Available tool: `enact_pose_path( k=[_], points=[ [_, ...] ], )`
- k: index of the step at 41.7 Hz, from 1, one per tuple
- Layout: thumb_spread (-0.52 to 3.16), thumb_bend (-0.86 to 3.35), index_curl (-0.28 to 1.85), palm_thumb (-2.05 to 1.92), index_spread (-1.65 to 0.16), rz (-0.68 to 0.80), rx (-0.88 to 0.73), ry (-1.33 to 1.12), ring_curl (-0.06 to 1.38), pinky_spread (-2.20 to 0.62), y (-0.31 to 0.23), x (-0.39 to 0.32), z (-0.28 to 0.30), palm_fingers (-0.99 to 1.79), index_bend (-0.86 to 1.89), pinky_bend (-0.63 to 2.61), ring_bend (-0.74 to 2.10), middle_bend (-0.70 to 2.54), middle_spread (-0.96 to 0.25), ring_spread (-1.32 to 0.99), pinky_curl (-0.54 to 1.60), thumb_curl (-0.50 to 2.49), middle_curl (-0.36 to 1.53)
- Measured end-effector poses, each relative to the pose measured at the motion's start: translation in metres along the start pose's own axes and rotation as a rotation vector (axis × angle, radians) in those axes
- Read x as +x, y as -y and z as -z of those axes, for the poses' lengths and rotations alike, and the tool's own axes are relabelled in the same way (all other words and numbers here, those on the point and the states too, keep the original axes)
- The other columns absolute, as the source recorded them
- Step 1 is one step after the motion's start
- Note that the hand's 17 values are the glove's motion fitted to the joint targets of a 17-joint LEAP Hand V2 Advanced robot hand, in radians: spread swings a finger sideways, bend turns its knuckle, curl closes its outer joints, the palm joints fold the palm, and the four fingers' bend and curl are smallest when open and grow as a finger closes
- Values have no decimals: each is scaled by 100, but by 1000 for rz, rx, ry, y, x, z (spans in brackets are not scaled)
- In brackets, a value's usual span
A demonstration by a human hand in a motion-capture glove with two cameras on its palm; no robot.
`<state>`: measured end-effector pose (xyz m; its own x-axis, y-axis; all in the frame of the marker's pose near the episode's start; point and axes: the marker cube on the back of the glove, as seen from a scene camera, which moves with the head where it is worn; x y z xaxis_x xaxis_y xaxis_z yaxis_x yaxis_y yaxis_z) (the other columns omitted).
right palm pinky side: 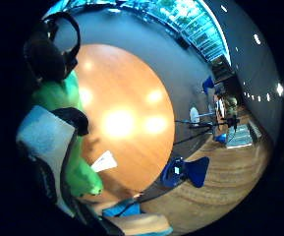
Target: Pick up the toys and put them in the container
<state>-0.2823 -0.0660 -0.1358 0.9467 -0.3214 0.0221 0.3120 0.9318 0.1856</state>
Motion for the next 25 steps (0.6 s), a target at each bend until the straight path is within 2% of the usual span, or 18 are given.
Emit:
enact_pose_path(
  k=[7,13,20,25],
  points=[
    [96,15,37,68,-34,-17,40,85,52,-32,-28,-59,38,57,17,134,94,39,-29,-45,38,72,46],
    [97,13,39,68,-34,150,51,65,54,-32,-55,-100,50,57,17,134,94,39,-29,-46,39,74,50],
    [96,11,41,67,-35,249,41,120,56,-32,-81,-141,49,61,17,134,97,39,-31,-46,38,77,53],
    [93,11,42,69,-35,257,17,157,57,-32,-96,-145,39,64,17,132,99,41,-33,-47,38,80,57]
  ],
)
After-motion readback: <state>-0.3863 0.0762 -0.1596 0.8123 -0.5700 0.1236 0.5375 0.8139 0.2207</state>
